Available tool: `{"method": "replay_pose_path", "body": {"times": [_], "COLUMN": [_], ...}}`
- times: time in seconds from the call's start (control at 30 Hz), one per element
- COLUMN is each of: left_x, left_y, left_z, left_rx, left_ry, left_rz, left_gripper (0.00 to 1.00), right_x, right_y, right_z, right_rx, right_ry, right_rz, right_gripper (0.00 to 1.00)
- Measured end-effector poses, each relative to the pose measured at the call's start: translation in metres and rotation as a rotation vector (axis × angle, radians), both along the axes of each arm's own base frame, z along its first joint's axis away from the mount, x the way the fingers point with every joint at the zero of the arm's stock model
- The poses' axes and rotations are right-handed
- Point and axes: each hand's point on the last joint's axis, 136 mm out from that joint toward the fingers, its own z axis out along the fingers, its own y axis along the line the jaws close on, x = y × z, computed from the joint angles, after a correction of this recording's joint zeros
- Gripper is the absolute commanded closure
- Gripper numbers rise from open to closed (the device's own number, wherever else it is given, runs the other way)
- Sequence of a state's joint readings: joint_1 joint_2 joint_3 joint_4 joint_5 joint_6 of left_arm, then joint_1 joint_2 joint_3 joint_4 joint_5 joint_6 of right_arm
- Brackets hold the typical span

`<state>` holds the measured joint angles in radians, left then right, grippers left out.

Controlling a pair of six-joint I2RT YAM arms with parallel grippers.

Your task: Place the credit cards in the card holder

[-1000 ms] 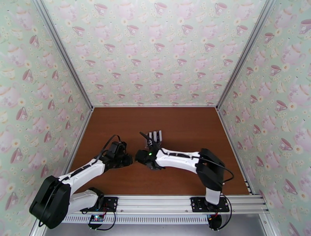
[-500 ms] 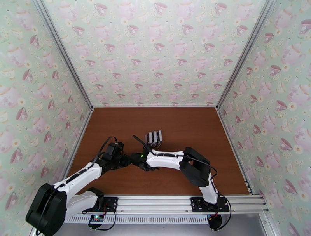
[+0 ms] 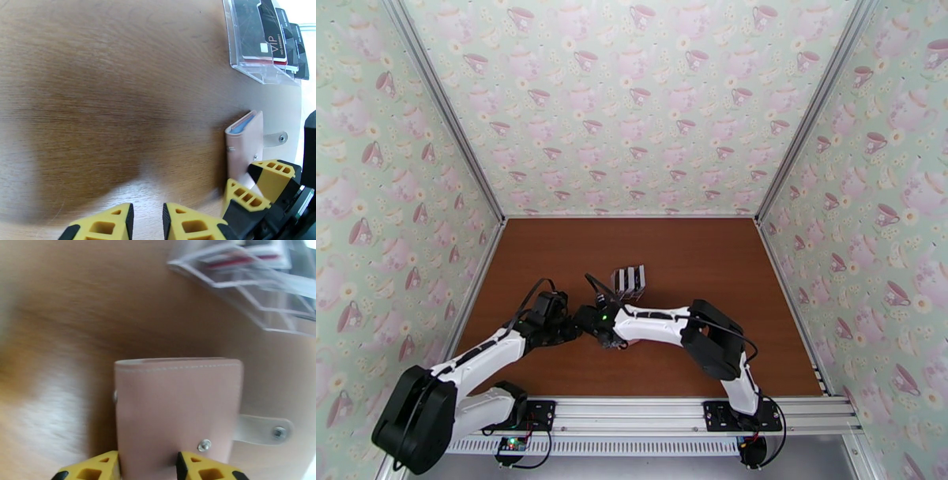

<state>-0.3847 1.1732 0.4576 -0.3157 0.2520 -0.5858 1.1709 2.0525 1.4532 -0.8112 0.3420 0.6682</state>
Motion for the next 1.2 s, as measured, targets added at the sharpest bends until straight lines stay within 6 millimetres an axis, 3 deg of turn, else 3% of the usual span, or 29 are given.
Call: {"method": "replay_pose_path", "body": {"times": [0.2, 0.37, 0.57, 0.73, 1.0, 1.2], "left_x": [0.0, -0.005, 0.001, 0.008, 0.01, 0.013], "left_y": [-0.005, -0.014, -0.045, -0.067, -0.091, -0.1], "left_z": [-0.003, -0.012, -0.006, -0.003, -0.01, -0.012], "left_rx": [-0.018, -0.012, -0.031, -0.048, -0.057, -0.074], "left_ry": [0.011, 0.047, 0.033, 0.02, 0.041, 0.043], "left_rz": [-0.012, -0.049, -0.127, -0.162, -0.191, -0.184], "left_gripper": [0.71, 0.7, 0.7, 0.7, 0.68, 0.68], "right_x": [-0.001, -0.001, 0.007, 0.024, 0.04, 0.042], "right_y": [0.006, -0.001, -0.017, -0.043, -0.1, -0.113], "right_z": [0.002, 0.01, 0.048, 0.075, 0.058, 0.047], "right_rx": [0.072, 0.147, 0.248, 0.315, 0.282, 0.32], "right_ry": [0.033, 0.055, 0.031, -0.014, 0.004, 0.044], "right_rz": [-0.006, -0.019, -0.051, -0.096, -0.186, -0.205], "right_gripper": [0.47, 0.41, 0.45, 0.49, 0.48, 0.54]}}
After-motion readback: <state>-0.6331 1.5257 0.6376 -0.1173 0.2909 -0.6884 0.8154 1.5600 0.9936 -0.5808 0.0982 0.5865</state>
